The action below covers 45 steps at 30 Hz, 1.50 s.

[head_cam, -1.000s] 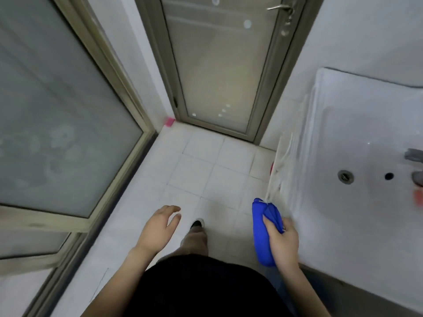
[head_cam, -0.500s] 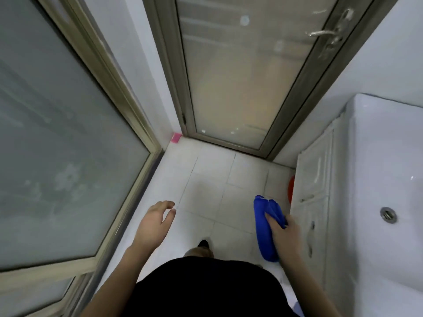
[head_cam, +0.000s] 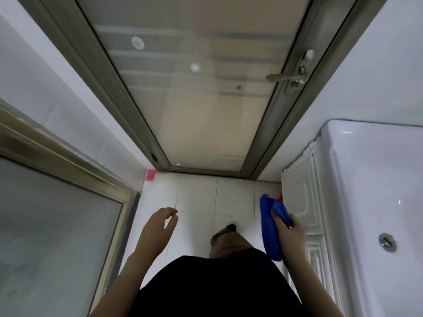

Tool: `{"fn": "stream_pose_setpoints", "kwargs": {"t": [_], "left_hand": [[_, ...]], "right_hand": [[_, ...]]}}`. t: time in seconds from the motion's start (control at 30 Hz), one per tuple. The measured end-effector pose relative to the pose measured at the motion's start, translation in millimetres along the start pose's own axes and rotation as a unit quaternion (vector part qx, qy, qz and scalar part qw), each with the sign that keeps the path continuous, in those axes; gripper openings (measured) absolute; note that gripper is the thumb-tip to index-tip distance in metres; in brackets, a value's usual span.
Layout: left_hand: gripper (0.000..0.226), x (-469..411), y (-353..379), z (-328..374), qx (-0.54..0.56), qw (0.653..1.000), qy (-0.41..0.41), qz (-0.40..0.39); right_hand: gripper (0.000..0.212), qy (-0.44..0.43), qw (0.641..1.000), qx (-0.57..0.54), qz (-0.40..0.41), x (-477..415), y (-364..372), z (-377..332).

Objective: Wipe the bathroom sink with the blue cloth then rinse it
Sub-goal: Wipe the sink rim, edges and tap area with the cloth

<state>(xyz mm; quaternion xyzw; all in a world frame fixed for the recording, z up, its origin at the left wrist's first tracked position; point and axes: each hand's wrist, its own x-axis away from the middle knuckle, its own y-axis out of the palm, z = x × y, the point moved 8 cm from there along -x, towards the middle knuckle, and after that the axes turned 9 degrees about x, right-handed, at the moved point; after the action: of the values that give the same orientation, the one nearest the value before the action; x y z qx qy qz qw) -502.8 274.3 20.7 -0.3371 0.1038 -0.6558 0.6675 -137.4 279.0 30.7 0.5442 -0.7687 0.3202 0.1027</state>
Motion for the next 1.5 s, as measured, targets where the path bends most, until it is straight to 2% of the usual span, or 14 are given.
{"fn": "stream_pose_setpoints", "kwargs": {"t": [0.13, 0.27, 0.33, 0.43, 0.53, 0.67, 0.83, 0.93, 1.03, 1.17, 1.37, 1.5], "left_hand": [[0.021, -71, -16, 48, -0.014, 0.999, 0.036, 0.001], [0.023, -139, -19, 101, -0.037, 0.996, 0.082, -0.022], [0.026, -172, -11, 123, -0.045, 0.991, 0.111, -0.058], [0.046, -217, 18, 149, -0.069, 0.971, 0.166, -0.155], [0.052, -252, 60, 168, -0.124, 0.929, 0.222, -0.270], [0.059, -272, 114, 210, -0.176, 0.843, 0.313, -0.399], [0.046, -261, 172, 273, -0.151, 0.775, 0.392, -0.472], [0.031, -235, 208, 300, -0.157, 0.714, 0.440, -0.522], [0.042, -210, 239, 316, -0.165, 0.678, 0.458, -0.551], [0.050, -198, 279, 327, -0.182, 0.668, 0.459, -0.557], [0.053, -198, 339, 363, -0.189, 0.706, 0.429, -0.530], [0.054, -186, 379, 400, -0.187, 0.705, 0.426, -0.535]], "right_hand": [[0.021, -0.005, 1.000, -0.013, -0.003, -46, 17, -55], [0.022, -0.013, 0.999, -0.026, 0.041, -79, 12, -95], [0.021, 0.000, 0.996, -0.044, 0.084, -90, 4, -101], [0.022, 0.039, 0.987, -0.062, 0.145, -99, -3, -91], [0.029, 0.107, 0.963, -0.085, 0.231, -88, -12, -67], [0.024, 0.183, 0.905, -0.111, 0.368, -45, -26, -40], [0.027, 0.247, 0.825, -0.169, 0.479, 10, -31, -13], [0.028, 0.264, 0.783, -0.195, 0.529, 32, -38, -5], [0.032, 0.265, 0.754, -0.227, 0.557, 38, -49, 4], [0.029, 0.263, 0.753, -0.239, 0.554, 20, -75, 19], [0.025, 0.240, 0.791, -0.233, 0.513, -30, -150, 33], [0.028, 0.224, 0.800, -0.239, 0.503, -51, -205, 44]]}}
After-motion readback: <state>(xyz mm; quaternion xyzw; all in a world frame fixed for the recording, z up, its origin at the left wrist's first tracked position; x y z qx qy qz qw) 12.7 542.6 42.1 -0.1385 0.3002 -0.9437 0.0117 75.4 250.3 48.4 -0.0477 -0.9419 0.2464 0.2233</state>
